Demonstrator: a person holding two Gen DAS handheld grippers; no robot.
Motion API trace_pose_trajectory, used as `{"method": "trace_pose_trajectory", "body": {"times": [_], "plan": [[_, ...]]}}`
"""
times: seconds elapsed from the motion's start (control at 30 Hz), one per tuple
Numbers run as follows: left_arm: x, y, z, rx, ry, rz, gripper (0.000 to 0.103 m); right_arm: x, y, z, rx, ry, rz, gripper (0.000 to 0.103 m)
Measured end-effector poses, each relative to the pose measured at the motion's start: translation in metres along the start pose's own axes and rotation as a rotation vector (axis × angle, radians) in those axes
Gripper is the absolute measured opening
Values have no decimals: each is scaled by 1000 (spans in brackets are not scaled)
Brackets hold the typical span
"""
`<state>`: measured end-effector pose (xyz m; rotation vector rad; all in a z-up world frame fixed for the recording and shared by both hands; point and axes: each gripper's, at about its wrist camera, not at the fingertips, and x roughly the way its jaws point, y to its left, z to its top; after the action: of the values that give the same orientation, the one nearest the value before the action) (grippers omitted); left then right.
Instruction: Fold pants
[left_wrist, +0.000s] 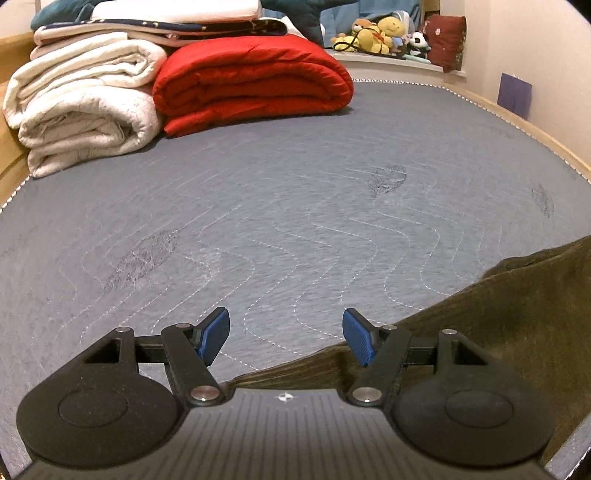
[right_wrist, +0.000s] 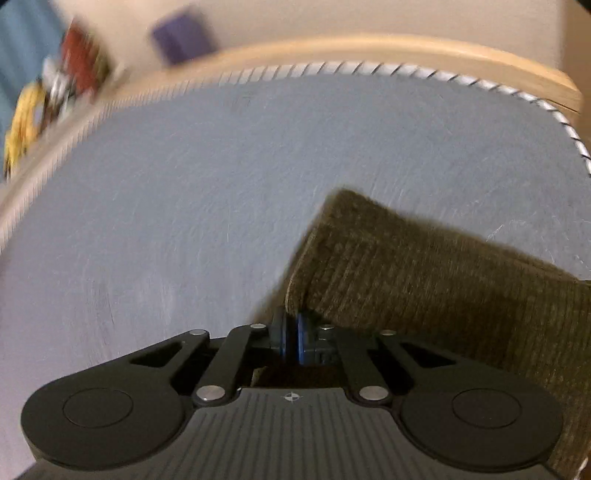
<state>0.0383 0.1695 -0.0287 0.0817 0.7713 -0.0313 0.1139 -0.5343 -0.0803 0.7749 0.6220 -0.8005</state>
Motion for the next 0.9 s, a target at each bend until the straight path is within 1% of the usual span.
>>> {"method": "trace_pose_trajectory", "body": {"times": [0.07,0.13,0.17,0.2,0.23,0.27,0.33,0.4,0.5,0.57,0.6,0.63,0.67,0.7,0.73,0.77,0.8,0.87,0.9], "plan": [[-3,8,-1,-10,1,-10,73,3,-10,7,73,-8,31,5],[-1,12,-2,-20,9,-12,73,13,-16,5,105,46,65,7],[0,15,-3,-33,16,-10,73,15,-18,3,119,60,61,11],[1,20,-4,-51,26,-3,73,12,-19,1,120,54,41,12],[4,24,-4,-72,38,3,73,9,-17,1,105,44,30,19],[5,31,-5,-101,52,8,73,3,-13,0,76,23,29,39],[8,46,-9,-182,87,0,73,-10,-4,-1,1,-28,39,55],[13,64,-16,-275,130,-20,73,-27,4,-3,-68,-55,71,55],[20,82,-29,-374,189,-42,74,-52,20,-9,-143,-56,159,55],[24,91,-38,-437,213,-51,79,-66,26,-11,-186,-57,208,56],[25,96,-43,-473,219,-65,79,-74,28,-13,-207,-59,228,56],[26,100,-46,-500,223,-82,77,-83,30,-15,-222,-61,246,57],[27,103,-49,-515,224,-109,68,-89,31,-15,-233,-61,269,58],[26,102,-49,-497,226,-114,65,-96,33,-14,-241,-61,288,59],[23,101,-49,-457,220,-110,55,-106,34,-11,-248,-62,302,61],[17,100,-48,-435,211,-113,47,-114,34,-14,-256,-66,315,62],[8,103,-48,-447,193,-122,43,-120,34,-16,-263,-68,323,62],[-11,109,-49,-474,142,-127,30,-134,33,-18,-267,-66,345,62],[-17,109,-51,-466,136,-100,25,-139,36,-19,-266,-64,354,62]]}}
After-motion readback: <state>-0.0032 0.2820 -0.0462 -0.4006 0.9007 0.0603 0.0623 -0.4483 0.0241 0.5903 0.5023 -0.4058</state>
